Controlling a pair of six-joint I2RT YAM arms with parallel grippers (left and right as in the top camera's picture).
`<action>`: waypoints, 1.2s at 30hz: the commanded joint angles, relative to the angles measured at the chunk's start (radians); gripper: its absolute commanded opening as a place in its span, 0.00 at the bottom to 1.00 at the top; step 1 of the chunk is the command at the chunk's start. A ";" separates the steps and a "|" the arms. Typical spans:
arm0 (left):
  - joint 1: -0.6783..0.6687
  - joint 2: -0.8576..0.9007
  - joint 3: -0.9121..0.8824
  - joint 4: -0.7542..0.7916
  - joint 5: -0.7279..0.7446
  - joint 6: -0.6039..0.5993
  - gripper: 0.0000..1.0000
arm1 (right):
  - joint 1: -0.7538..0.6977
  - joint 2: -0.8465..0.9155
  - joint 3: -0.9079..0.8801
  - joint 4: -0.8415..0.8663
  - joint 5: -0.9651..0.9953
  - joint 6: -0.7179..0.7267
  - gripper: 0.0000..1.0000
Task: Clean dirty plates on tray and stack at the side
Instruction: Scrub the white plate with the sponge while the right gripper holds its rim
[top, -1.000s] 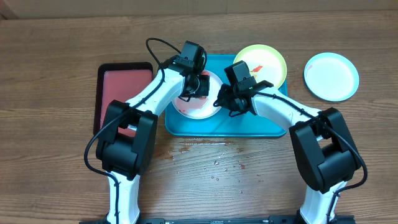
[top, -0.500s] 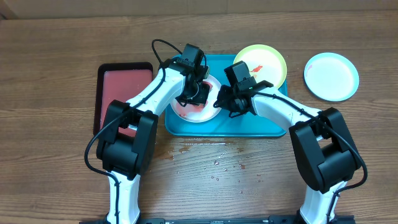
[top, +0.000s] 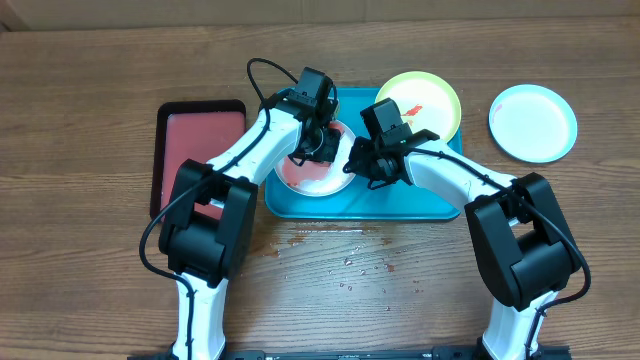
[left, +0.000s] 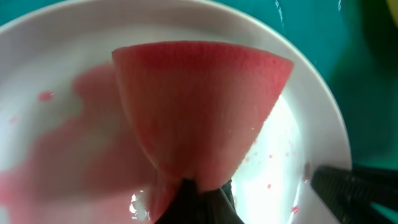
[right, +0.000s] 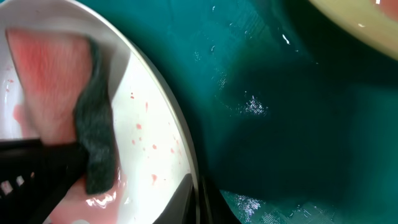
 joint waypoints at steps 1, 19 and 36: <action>0.002 0.064 0.005 0.013 0.069 -0.053 0.04 | 0.001 0.017 -0.005 -0.011 -0.003 -0.004 0.04; -0.008 0.097 0.005 0.040 0.285 -0.277 0.04 | 0.001 0.017 -0.005 -0.011 -0.003 -0.003 0.04; -0.014 0.097 0.005 0.141 -0.111 -0.476 0.04 | 0.001 0.017 -0.005 -0.019 -0.018 -0.004 0.04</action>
